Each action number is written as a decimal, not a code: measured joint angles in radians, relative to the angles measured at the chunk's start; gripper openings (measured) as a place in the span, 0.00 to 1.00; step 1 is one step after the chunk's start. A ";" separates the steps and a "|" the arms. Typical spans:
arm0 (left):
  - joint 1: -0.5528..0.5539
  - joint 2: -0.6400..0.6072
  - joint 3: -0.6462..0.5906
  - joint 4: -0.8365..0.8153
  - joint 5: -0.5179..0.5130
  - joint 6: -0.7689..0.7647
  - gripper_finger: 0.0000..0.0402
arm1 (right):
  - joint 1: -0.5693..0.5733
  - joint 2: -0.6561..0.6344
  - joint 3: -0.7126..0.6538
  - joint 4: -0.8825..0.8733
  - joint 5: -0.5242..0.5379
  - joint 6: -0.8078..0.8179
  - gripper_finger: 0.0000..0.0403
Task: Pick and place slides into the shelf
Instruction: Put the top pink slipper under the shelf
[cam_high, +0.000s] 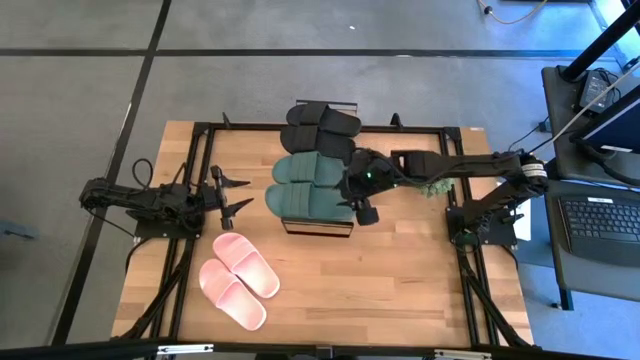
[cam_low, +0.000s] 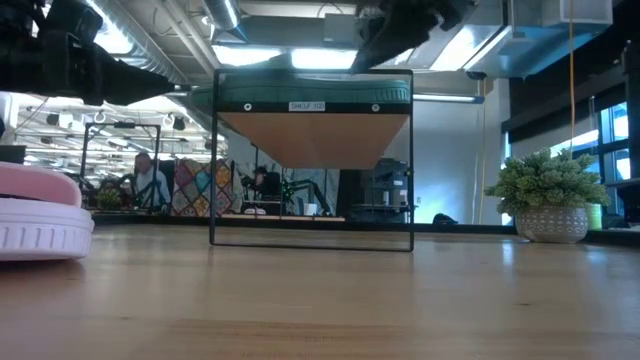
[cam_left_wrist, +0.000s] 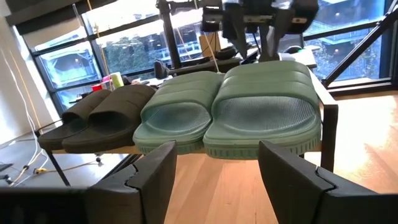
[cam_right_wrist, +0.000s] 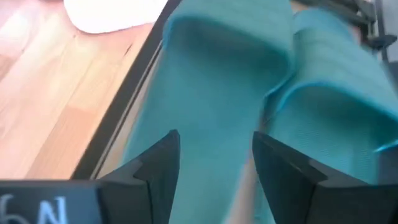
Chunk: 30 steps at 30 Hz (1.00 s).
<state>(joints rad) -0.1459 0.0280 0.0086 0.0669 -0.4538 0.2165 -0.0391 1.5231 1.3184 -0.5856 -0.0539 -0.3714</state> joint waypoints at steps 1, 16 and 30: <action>0.000 0.000 0.000 0.000 0.000 0.001 0.54 | 0.016 -0.010 -0.025 0.001 0.022 0.013 0.50; 0.000 0.000 0.000 0.001 0.000 -0.031 0.54 | 0.170 -0.370 -0.543 0.390 0.301 0.161 0.50; -0.023 0.001 0.083 -0.178 0.096 0.422 0.54 | 0.169 -0.543 -0.749 0.650 0.299 0.157 0.50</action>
<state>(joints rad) -0.1689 0.0288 0.0916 -0.1106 -0.3577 0.6384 0.1299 0.9798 0.5693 0.0646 0.2455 -0.2142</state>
